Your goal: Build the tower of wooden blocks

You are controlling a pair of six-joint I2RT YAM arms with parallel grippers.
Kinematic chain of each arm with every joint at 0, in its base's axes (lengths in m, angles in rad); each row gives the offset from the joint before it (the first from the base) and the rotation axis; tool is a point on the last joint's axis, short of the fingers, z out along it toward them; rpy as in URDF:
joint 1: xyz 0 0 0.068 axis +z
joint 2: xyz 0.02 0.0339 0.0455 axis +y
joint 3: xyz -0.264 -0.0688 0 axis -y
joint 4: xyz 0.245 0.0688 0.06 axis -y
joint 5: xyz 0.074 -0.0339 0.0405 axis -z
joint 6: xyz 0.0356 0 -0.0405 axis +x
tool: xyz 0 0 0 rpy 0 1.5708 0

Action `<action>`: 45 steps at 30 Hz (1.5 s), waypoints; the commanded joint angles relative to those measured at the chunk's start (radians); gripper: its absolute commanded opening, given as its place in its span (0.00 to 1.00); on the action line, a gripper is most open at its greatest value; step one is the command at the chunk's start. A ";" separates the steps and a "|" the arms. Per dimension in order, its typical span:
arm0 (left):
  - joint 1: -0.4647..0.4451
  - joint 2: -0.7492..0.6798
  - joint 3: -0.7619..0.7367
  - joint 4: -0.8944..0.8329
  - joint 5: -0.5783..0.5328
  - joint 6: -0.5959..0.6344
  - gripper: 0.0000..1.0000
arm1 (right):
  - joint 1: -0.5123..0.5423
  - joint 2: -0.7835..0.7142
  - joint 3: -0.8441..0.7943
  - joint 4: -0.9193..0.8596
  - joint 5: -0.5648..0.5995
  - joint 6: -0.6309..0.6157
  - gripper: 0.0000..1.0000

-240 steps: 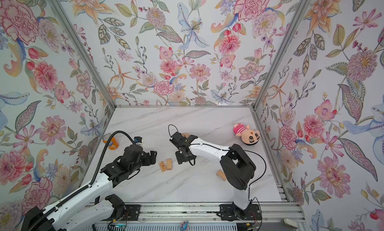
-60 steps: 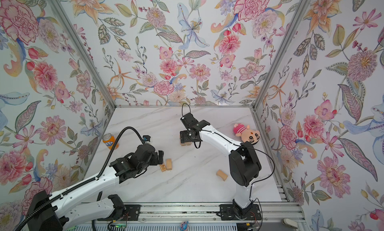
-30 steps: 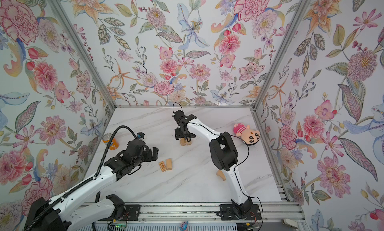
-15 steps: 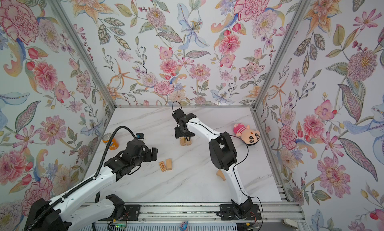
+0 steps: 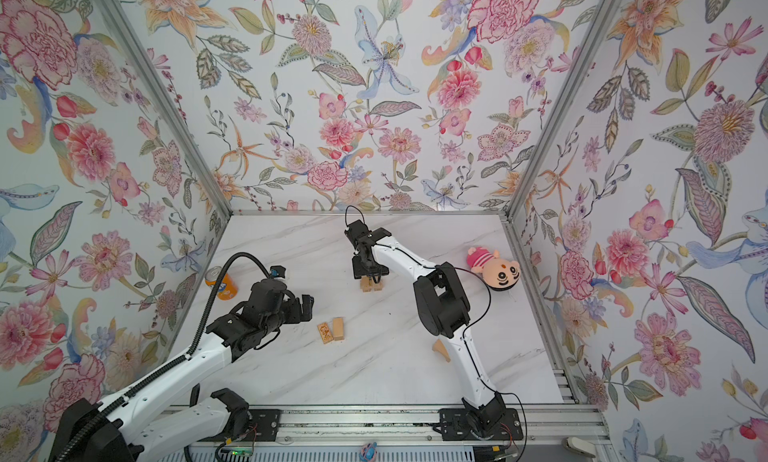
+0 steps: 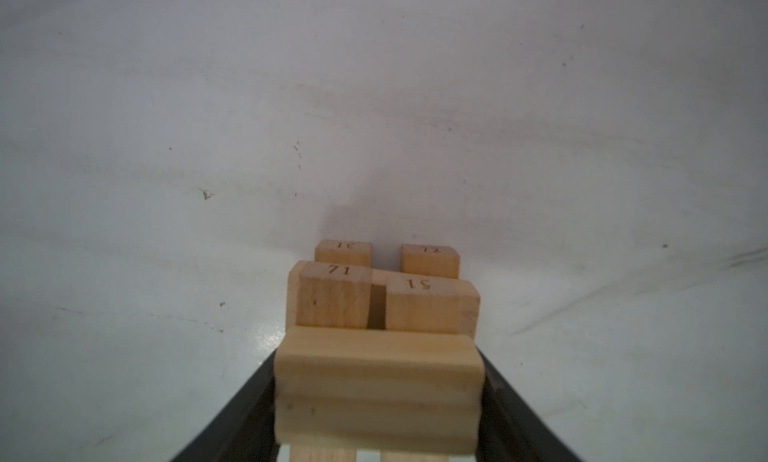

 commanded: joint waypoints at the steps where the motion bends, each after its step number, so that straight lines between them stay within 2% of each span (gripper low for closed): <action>1: 0.013 -0.019 -0.013 0.006 0.018 0.021 0.99 | -0.003 0.010 0.025 -0.028 0.015 -0.009 0.66; 6: 0.015 -0.023 -0.017 0.006 0.021 0.021 0.99 | -0.004 0.001 0.025 -0.028 0.018 -0.010 0.59; 45: 0.023 -0.098 -0.039 -0.024 0.029 0.024 0.98 | 0.021 -0.054 -0.012 -0.029 0.042 0.031 0.63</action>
